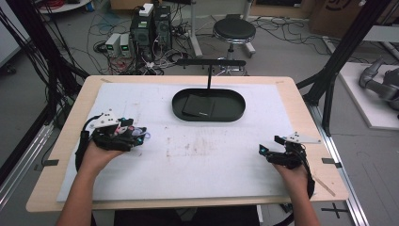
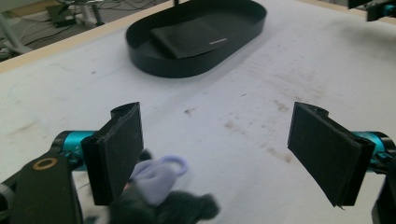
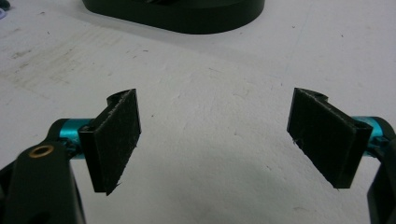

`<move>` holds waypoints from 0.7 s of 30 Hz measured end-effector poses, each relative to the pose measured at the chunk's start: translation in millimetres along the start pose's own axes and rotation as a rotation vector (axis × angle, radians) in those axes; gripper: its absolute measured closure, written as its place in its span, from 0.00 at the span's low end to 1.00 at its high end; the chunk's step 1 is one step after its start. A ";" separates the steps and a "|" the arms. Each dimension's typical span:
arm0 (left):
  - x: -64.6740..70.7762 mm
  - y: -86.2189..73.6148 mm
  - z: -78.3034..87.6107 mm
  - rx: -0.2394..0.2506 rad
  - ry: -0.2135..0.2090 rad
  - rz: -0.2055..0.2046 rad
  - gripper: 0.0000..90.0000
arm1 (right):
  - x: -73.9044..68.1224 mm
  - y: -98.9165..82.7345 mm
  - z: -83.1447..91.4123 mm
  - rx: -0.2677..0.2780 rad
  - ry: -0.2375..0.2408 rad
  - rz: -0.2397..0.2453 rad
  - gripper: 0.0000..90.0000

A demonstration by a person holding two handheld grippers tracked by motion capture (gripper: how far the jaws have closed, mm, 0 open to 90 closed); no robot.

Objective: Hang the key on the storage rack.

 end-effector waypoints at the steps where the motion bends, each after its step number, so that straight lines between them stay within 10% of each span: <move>1: -3.9 -0.7 3.1 0.000 0.010 0.004 0.20 | 0.0 0.1 0.0 0.004 0.000 0.001 0.20; 21: -52.4 -24.1 11.5 -0.071 0.065 0.109 0.22 | 0.7 -2.1 1.6 -0.003 -0.013 -0.003 0.20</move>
Point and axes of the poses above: each handheld gripper's, and its own axes: z roughly backward along the jaws, y roughly out of its top, x roughly to its right, the point moved 4 cm from there along -z, roughly forward along the jaws, and after that the axes turned 14 degrees about -y, right-handed, at the moved point
